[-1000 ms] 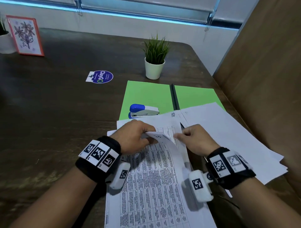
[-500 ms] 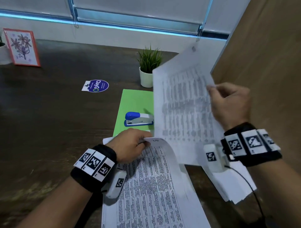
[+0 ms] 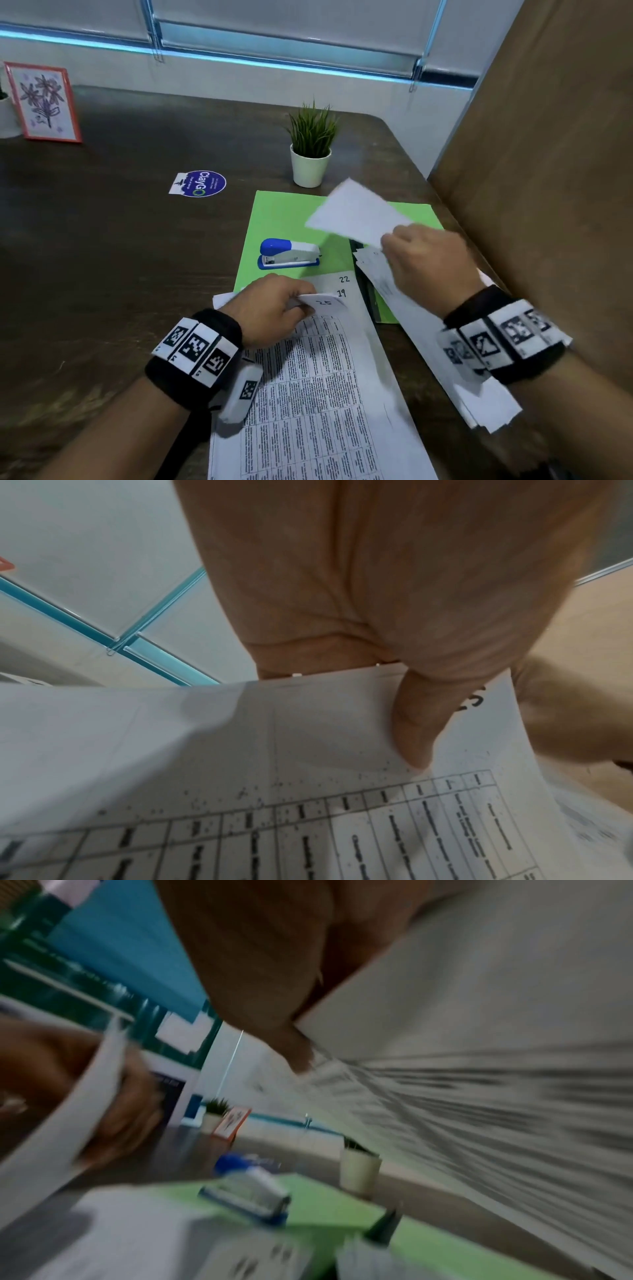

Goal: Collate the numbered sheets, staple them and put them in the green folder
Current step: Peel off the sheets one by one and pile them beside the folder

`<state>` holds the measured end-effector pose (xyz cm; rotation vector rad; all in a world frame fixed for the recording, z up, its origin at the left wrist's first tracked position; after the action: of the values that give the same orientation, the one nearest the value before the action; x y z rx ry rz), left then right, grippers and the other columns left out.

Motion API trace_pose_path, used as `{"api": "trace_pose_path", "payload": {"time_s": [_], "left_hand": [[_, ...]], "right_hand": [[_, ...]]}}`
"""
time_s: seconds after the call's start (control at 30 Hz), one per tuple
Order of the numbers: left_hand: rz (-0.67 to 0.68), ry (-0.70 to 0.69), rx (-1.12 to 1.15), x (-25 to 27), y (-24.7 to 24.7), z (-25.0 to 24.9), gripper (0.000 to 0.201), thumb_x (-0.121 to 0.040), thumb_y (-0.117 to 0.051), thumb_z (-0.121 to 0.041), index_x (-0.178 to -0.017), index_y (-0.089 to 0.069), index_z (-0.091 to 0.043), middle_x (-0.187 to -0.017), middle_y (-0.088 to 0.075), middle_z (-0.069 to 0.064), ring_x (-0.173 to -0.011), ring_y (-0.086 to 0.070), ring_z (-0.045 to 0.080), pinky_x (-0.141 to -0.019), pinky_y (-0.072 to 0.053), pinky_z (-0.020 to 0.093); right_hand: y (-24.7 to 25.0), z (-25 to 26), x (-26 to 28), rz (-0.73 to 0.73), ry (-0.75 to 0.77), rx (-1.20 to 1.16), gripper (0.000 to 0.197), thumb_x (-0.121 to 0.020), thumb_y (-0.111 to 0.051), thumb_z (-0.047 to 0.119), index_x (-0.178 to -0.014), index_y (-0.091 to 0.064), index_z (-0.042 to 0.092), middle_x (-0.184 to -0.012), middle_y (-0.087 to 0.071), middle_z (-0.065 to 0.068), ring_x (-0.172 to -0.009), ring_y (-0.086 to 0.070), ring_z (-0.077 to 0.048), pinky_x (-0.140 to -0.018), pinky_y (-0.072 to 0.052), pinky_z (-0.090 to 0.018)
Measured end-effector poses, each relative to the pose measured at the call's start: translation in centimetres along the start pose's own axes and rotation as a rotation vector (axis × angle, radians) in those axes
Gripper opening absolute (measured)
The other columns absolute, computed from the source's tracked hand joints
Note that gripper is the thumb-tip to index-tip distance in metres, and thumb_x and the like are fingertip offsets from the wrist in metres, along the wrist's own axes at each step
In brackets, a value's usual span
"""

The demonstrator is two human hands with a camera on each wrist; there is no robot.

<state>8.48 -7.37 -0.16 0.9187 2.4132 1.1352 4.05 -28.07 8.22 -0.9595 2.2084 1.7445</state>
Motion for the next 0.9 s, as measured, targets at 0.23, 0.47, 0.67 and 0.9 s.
{"api": "trace_pose_path", "payload": {"time_s": [0.23, 0.47, 0.67, 0.9], "left_hand": [[0.036, -0.034, -0.041, -0.2, -0.4, 0.0, 0.010, -0.096, -0.060, -0.020, -0.087, -0.063, -0.021, -0.079, -0.067, -0.005, -0.077, -0.060, 0.017, -0.073, -0.051, 0.037], [0.047, -0.041, -0.058, -0.2, -0.8, 0.4, 0.007, -0.096, -0.056, -0.021, -0.091, -0.061, -0.022, -0.084, -0.068, -0.005, -0.080, -0.060, 0.019, -0.074, -0.051, 0.038], [0.045, -0.030, -0.069, -0.4, -1.1, 0.6, 0.010, -0.097, -0.055, -0.018, -0.092, -0.063, -0.023, -0.083, -0.067, -0.008, -0.079, -0.058, 0.015, -0.073, -0.050, 0.035], [0.062, -0.003, 0.031, -0.5, -0.9, 1.2, 0.009, -0.094, -0.058, -0.019, -0.092, -0.066, -0.023, -0.085, -0.069, -0.008, -0.081, -0.062, 0.013, -0.077, -0.053, 0.039]], "right_hand": [[-7.4, 0.6, 2.9, 0.682, -0.206, 0.102, 0.020, -0.091, -0.047, 0.013, -0.100, -0.064, 0.015, -0.099, -0.066, -0.007, -0.092, -0.065, -0.030, -0.064, -0.034, -0.029], [-11.5, -1.7, 5.4, 0.814, -0.339, -0.063, 0.017, -0.097, -0.043, 0.021, -0.101, -0.056, 0.013, -0.103, -0.065, -0.013, -0.092, -0.062, -0.033, -0.066, -0.037, -0.031], [-12.0, -2.1, 5.6, 0.758, -0.394, -0.143, 0.022, -0.099, -0.041, 0.027, -0.080, -0.045, 0.016, -0.095, -0.066, -0.013, -0.077, -0.052, -0.032, -0.064, -0.036, -0.031], [-8.4, 1.4, 4.4, 0.418, -0.723, -1.118, 0.065, -0.088, -0.042, 0.074, -0.074, -0.063, 0.013, -0.068, -0.063, -0.009, -0.069, -0.061, -0.022, -0.069, -0.049, -0.039]]}}
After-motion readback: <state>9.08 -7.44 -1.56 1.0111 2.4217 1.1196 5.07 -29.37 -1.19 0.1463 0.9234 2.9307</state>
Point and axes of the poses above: each hand's wrist, its own x-axis away from the middle knuckle, its own y-axis out of the back of the hand, z = x × y, the point moved 4 cm from there along -x, towards the middle knuckle
